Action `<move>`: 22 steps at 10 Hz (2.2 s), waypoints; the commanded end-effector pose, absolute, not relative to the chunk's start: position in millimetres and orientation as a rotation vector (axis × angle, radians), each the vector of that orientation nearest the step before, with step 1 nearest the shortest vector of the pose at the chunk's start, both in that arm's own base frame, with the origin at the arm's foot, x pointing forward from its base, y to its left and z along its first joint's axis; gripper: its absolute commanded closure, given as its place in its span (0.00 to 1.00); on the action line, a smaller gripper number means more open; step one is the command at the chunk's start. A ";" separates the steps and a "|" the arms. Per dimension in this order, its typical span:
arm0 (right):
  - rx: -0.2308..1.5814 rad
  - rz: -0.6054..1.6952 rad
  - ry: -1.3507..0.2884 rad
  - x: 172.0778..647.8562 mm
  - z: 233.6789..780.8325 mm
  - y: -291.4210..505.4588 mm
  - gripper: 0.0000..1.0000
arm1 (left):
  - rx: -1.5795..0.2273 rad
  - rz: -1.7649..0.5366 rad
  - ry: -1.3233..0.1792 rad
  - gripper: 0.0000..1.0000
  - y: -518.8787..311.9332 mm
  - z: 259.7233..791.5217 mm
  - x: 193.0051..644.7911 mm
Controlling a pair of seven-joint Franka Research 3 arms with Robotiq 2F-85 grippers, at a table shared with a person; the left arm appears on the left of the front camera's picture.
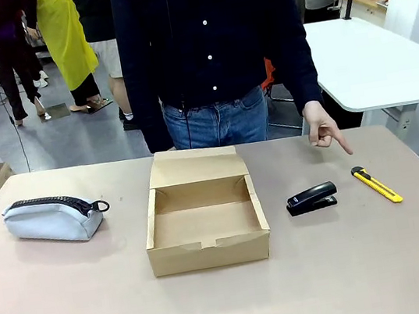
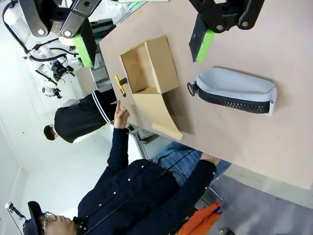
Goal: Pack the items into the box.
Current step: Pick up the item specified by the human and place it in the Mailer Box.
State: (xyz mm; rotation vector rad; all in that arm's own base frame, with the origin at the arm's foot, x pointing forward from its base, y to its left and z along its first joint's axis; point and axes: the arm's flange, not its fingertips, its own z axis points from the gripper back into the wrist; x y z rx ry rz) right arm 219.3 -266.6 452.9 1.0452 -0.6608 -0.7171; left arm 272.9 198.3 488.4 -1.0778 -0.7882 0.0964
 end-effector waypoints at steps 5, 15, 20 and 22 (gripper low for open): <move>0.858 -0.558 -0.578 266.1 461.5 -232.1 0.00 | -1.086 0.077 -0.814 0.00 198.8 489.0 274.7; 0.218 0.136 -0.217 372.5 422.8 -16.4 0.00 | -1.086 0.077 -0.814 0.00 198.8 489.0 274.7; 0.099 0.221 -0.156 399.5 400.9 -1.5 0.00 | -1.086 0.077 -0.814 0.00 198.8 489.0 274.7; 0.083 0.259 -0.134 419.2 367.0 -7.2 0.00 | -1.086 0.077 -0.814 0.00 198.8 489.0 274.7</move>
